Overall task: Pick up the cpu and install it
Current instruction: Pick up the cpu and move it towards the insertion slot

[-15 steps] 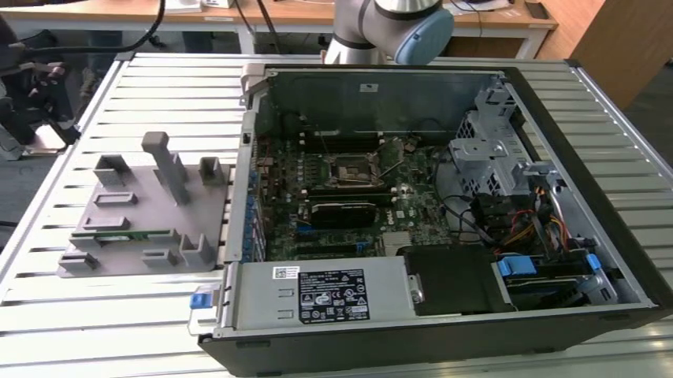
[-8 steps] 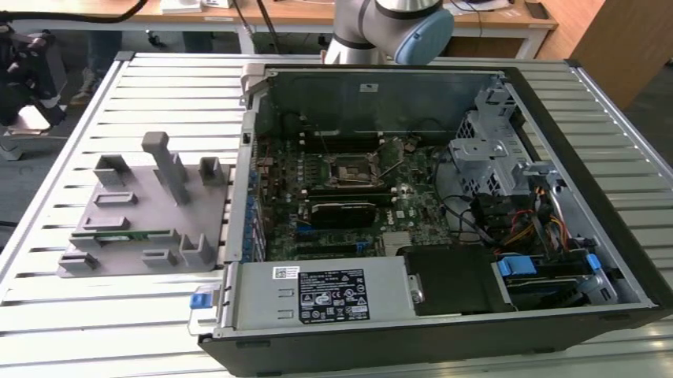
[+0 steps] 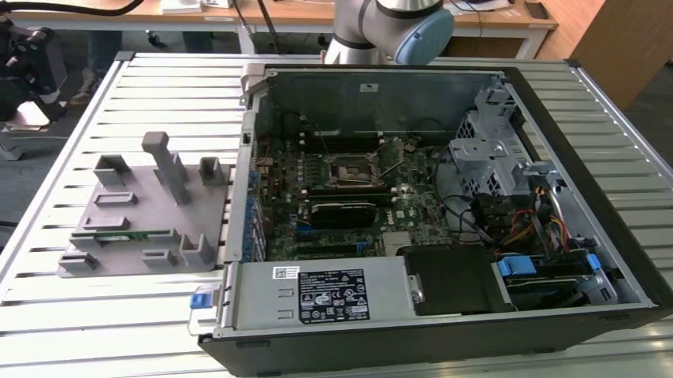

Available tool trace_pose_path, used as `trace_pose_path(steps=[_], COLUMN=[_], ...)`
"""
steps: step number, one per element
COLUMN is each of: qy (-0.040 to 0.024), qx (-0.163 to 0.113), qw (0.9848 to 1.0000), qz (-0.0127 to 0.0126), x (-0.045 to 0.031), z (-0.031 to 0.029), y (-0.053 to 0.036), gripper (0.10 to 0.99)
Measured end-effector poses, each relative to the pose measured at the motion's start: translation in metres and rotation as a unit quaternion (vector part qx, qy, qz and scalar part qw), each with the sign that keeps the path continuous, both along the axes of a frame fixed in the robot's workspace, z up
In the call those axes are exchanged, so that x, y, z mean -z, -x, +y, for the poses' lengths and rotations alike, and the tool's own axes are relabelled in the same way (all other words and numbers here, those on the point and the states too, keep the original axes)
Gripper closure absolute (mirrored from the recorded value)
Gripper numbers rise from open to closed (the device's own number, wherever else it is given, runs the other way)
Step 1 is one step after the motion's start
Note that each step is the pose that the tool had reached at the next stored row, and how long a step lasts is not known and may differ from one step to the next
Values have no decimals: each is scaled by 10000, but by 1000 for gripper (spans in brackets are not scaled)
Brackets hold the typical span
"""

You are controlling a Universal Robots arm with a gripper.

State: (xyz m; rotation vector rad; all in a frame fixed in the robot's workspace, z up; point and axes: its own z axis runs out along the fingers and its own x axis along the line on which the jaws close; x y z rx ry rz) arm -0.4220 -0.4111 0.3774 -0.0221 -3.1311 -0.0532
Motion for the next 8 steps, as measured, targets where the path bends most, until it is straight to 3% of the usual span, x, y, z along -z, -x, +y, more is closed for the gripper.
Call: trace_pose_path(steps=[8], qy=[-1], qx=[0], qw=[10000], qz=[-1], x=[4], z=[0], y=[-359], gripper=[557])
